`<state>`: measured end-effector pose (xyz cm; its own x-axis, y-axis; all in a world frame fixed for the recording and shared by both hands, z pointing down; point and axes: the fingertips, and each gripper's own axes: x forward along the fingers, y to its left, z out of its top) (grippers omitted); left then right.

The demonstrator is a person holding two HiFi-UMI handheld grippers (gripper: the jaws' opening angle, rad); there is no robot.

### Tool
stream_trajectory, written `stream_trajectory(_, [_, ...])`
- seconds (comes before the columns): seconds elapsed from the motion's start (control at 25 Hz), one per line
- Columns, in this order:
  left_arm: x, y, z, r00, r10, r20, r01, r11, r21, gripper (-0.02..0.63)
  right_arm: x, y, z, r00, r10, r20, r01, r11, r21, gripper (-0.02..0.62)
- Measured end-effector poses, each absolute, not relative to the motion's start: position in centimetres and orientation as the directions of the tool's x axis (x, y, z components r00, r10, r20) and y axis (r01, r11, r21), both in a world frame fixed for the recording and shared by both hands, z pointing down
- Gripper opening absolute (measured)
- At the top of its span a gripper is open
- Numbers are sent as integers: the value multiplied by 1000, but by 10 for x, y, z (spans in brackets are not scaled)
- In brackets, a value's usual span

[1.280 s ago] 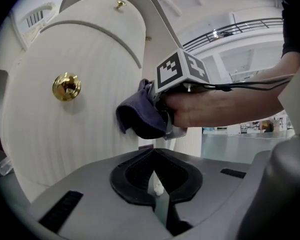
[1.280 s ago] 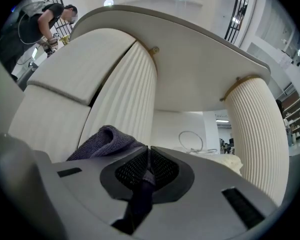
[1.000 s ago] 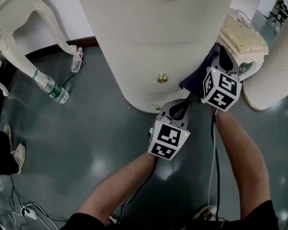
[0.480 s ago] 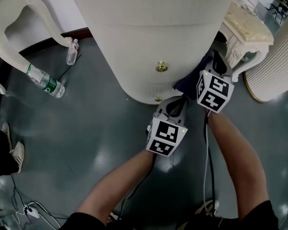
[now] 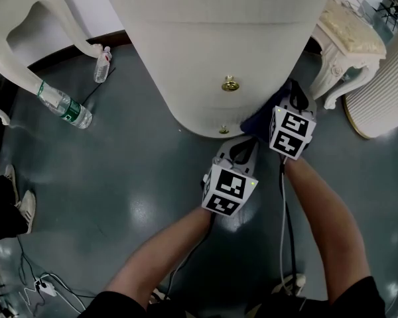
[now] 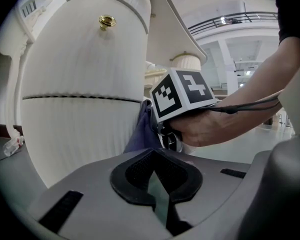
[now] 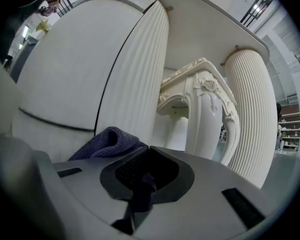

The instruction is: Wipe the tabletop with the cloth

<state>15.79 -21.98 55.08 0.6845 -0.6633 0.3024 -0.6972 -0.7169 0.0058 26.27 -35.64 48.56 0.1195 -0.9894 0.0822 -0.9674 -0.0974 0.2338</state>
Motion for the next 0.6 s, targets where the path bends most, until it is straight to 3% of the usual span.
stream_trajectory(0.6, [141,-202,594,673,-626,394,-693,-720,37,8,255,-355,583,38,-938,343,-958,63,279,17])
